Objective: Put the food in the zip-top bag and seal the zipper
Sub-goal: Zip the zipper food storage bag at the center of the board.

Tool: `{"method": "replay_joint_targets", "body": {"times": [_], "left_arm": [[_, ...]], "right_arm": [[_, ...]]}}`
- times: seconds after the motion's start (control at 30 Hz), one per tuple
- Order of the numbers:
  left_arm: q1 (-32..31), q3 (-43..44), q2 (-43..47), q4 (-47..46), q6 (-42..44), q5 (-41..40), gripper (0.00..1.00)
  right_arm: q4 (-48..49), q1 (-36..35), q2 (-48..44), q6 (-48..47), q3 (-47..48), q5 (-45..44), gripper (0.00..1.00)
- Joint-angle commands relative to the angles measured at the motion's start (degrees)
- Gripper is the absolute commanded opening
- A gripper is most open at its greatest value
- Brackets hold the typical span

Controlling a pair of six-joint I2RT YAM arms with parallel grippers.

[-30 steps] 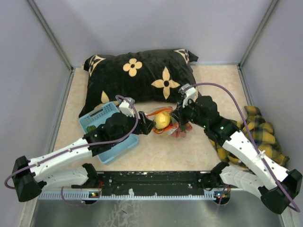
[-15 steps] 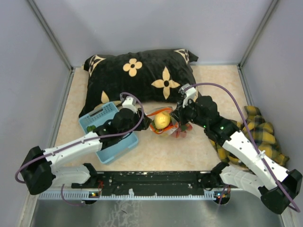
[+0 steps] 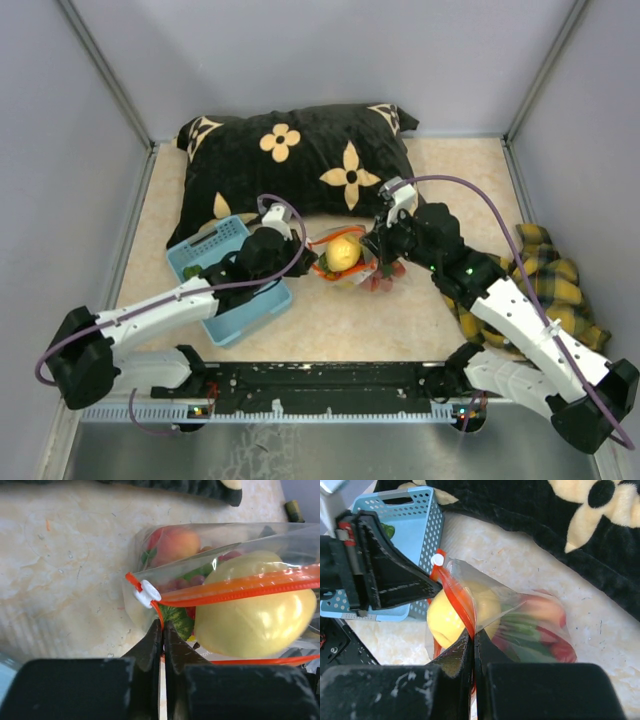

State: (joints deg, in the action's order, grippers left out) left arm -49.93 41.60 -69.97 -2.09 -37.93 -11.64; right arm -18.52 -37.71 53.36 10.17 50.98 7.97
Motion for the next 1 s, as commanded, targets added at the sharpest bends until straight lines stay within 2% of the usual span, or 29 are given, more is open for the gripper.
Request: {"method": "replay_joint_targets", "body": {"times": [0.0,0.27,0.37,0.53,0.67,0.9,0.97], "left_arm": [[0.98,3.26,5.88,3.37,0.84,-1.11,0.01],[1.36,6.71,10.65,10.29,1.30,0.36,0.00],[2.02,6.33,12.06,10.79,0.28,1.10,0.00],[4.75,3.10,16.10,8.63,-3.11,3.58,0.00],[4.93,2.83,16.50,7.76,-4.15,3.95,0.00],[4.93,4.70,14.29,7.19,-4.68,3.97,0.00],[4.93,5.14,14.12,7.18,-4.72,3.34,0.00]], "right_arm": [[3.97,-0.09,-1.99,-0.80,0.67,-1.32,0.00],[0.71,-0.09,-0.23,-2.93,2.82,-0.48,0.01],[-0.78,-0.08,-0.03,-4.33,3.39,-1.33,0.10],[-5.36,-0.08,1.29,-6.55,4.64,-4.42,0.14],[-9.72,-0.12,3.02,-7.01,6.71,-1.46,0.26],[-19.48,-0.18,5.70,-8.25,13.19,2.67,0.38],[-23.31,-0.17,7.08,-8.35,15.59,2.52,0.39]]}}
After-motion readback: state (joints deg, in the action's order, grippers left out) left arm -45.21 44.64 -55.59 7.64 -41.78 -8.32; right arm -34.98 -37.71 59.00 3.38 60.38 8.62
